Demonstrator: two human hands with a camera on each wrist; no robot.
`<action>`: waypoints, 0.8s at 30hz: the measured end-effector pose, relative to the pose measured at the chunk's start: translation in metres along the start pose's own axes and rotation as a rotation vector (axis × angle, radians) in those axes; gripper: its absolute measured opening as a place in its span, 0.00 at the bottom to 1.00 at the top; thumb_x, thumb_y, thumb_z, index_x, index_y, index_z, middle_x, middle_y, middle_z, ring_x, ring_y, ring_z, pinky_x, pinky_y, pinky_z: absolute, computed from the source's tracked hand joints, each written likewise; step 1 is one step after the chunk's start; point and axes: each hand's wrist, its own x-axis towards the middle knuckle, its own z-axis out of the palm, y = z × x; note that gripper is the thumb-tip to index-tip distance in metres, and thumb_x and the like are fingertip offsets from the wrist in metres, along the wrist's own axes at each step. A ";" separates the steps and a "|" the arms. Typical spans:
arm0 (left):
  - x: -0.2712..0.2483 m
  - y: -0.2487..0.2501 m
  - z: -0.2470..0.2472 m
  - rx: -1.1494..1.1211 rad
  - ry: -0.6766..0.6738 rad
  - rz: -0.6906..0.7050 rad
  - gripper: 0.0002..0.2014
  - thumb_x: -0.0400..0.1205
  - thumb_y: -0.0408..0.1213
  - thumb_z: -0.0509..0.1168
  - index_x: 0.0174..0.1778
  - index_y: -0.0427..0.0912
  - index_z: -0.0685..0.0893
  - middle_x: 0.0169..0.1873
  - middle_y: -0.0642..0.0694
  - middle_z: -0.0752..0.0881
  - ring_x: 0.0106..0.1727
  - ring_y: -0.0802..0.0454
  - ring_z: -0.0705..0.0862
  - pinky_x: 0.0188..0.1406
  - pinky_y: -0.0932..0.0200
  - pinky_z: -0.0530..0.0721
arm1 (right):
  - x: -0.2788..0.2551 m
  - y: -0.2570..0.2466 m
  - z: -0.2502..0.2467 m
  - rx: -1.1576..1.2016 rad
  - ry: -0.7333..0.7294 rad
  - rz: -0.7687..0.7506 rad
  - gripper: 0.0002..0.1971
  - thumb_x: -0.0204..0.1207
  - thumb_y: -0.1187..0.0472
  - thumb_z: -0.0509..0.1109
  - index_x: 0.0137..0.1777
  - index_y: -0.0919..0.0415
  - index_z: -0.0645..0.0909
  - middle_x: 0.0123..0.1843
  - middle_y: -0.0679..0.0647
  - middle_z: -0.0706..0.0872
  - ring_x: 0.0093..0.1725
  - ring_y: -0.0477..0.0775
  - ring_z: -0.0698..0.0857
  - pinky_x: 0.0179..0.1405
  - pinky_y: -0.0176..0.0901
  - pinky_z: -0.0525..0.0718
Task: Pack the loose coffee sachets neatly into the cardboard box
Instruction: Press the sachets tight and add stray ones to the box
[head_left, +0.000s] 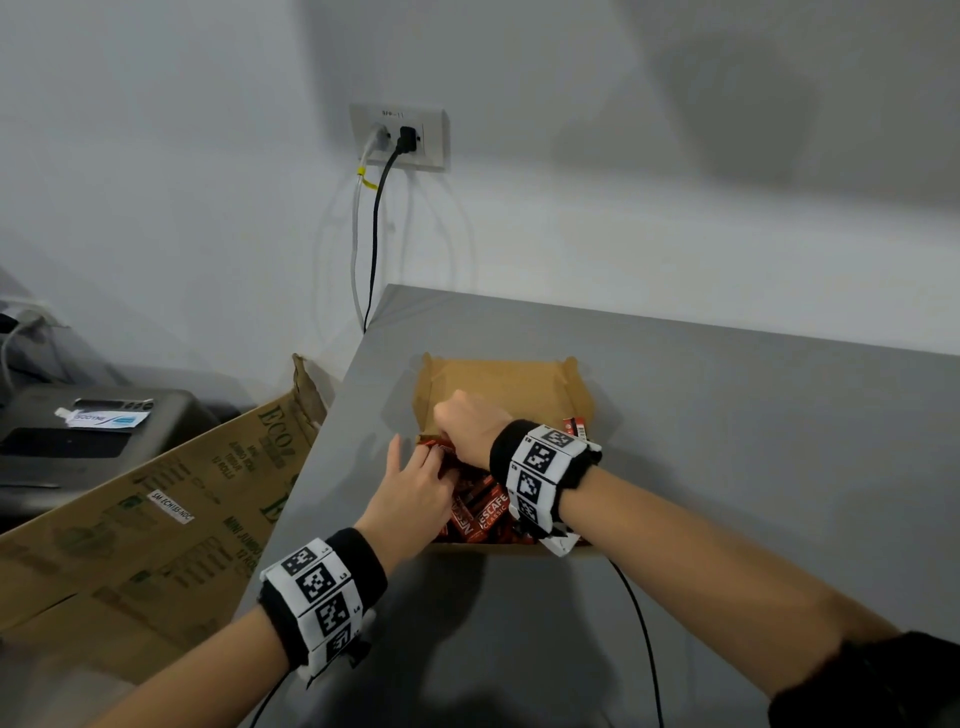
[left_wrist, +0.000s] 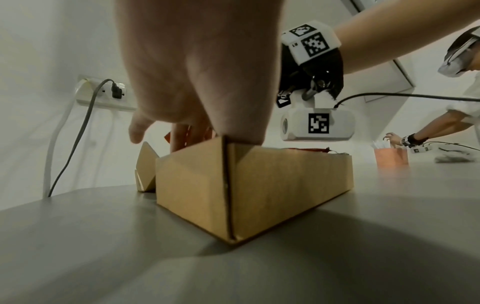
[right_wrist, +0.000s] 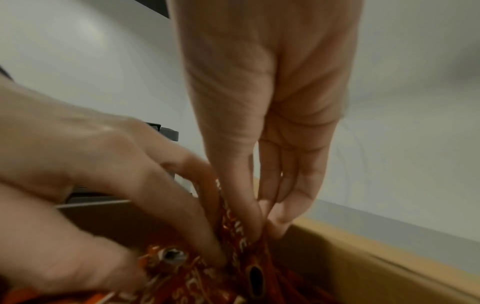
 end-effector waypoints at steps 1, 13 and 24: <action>0.000 -0.002 0.006 0.015 0.042 0.009 0.17 0.62 0.48 0.79 0.43 0.45 0.91 0.44 0.42 0.89 0.51 0.43 0.86 0.57 0.31 0.79 | 0.000 0.000 0.000 -0.014 -0.002 0.001 0.09 0.80 0.73 0.59 0.56 0.70 0.77 0.58 0.66 0.80 0.57 0.65 0.81 0.46 0.45 0.75; 0.000 0.002 0.011 -0.015 0.048 0.081 0.22 0.86 0.37 0.51 0.77 0.38 0.66 0.76 0.38 0.68 0.78 0.38 0.61 0.74 0.25 0.45 | -0.002 0.005 0.010 0.169 0.023 0.005 0.08 0.71 0.76 0.63 0.41 0.64 0.79 0.48 0.62 0.83 0.46 0.61 0.83 0.46 0.52 0.84; 0.000 -0.004 0.014 0.017 0.249 0.113 0.15 0.57 0.47 0.81 0.37 0.49 0.91 0.34 0.51 0.90 0.40 0.50 0.89 0.53 0.30 0.80 | -0.002 -0.008 0.009 -0.048 -0.005 -0.003 0.10 0.79 0.74 0.57 0.55 0.70 0.77 0.57 0.67 0.80 0.56 0.67 0.82 0.50 0.51 0.79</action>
